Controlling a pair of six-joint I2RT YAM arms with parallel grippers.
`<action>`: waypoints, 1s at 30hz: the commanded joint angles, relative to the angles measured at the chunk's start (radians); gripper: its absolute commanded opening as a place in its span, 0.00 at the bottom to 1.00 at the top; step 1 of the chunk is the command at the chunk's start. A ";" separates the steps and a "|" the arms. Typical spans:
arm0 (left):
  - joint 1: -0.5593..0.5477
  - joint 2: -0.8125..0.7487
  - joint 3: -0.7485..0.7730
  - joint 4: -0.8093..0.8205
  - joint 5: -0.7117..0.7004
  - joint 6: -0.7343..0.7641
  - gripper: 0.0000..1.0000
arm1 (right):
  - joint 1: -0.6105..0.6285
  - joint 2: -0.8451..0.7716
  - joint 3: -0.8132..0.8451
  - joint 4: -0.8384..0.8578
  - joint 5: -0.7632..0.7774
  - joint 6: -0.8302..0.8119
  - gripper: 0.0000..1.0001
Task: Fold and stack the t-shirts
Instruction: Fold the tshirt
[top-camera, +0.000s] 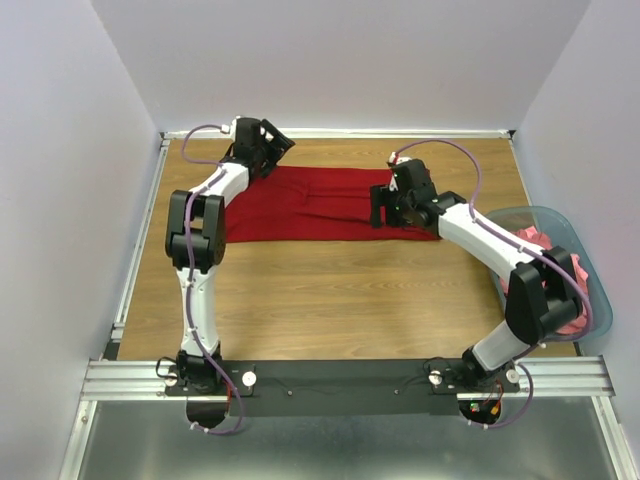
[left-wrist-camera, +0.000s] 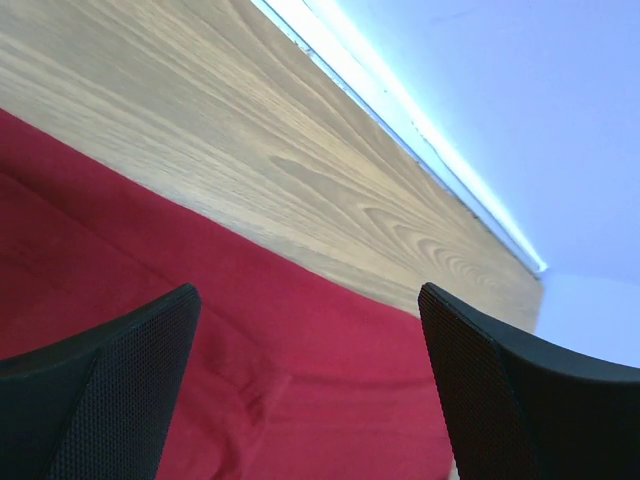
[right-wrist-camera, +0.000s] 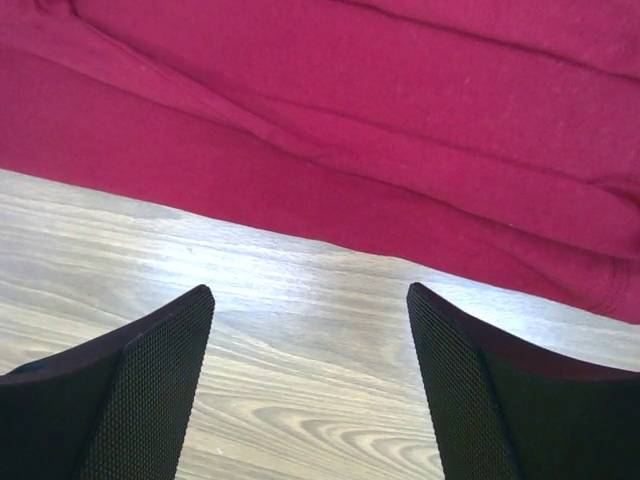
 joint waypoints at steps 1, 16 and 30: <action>0.001 -0.053 0.014 -0.062 -0.057 0.163 0.98 | 0.001 0.050 0.026 -0.036 0.016 0.000 0.82; -0.258 -0.444 -0.482 -0.061 -0.227 0.448 0.67 | 0.001 0.320 0.146 -0.012 0.020 0.074 0.22; -0.375 -0.331 -0.496 -0.050 -0.219 0.454 0.45 | -0.002 0.417 0.195 0.010 0.033 0.088 0.20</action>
